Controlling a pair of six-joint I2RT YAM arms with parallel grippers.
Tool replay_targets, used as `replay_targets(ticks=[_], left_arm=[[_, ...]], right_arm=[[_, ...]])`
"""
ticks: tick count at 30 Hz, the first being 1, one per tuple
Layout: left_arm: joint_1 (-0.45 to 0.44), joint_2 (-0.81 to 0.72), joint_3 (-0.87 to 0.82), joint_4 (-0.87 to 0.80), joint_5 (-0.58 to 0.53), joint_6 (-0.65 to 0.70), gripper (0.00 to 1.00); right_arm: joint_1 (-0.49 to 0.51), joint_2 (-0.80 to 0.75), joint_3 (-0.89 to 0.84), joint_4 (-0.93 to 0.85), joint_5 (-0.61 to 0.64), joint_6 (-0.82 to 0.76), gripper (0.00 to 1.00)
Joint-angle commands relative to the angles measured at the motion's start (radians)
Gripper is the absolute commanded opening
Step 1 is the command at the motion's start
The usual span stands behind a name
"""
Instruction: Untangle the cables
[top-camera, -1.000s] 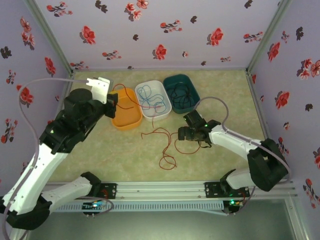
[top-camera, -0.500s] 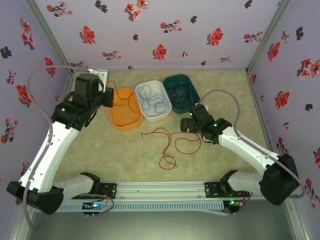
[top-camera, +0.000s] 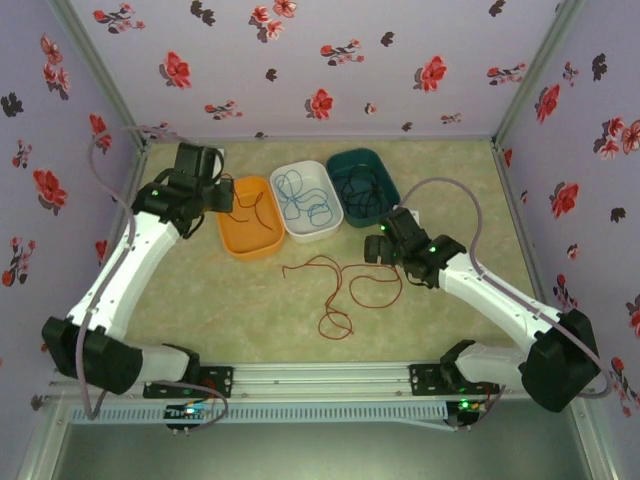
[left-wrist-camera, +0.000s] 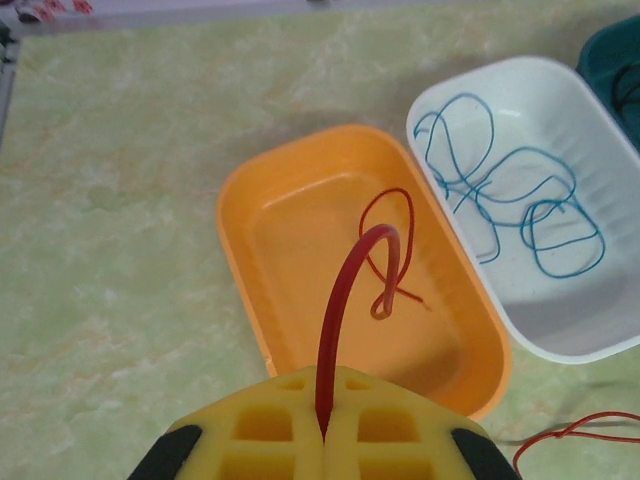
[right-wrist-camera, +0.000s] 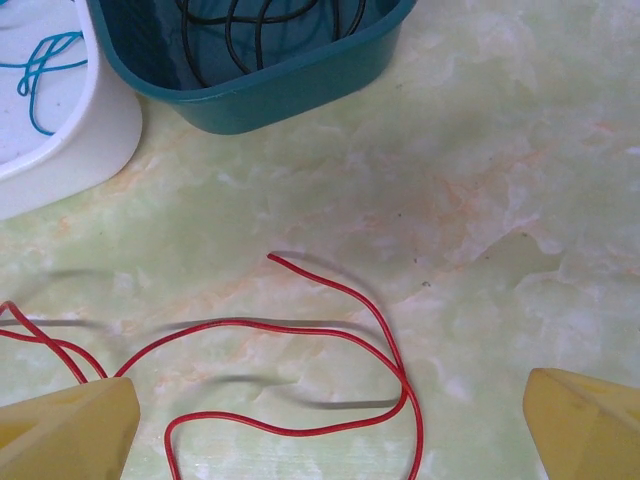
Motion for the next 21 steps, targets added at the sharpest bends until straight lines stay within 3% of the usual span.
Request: replay_targets(ticks=[1,21], left_arm=[[0.007,0.053,-0.003,0.002,0.015,-0.022,0.0],[0.022,0.39,0.031,0.053,0.041,0.032,0.0]], right_arm=[[-0.007,-0.01,0.031,-0.034,0.031,0.0,0.99],[-0.008,0.009,0.058,-0.051,0.035,-0.006,0.99]])
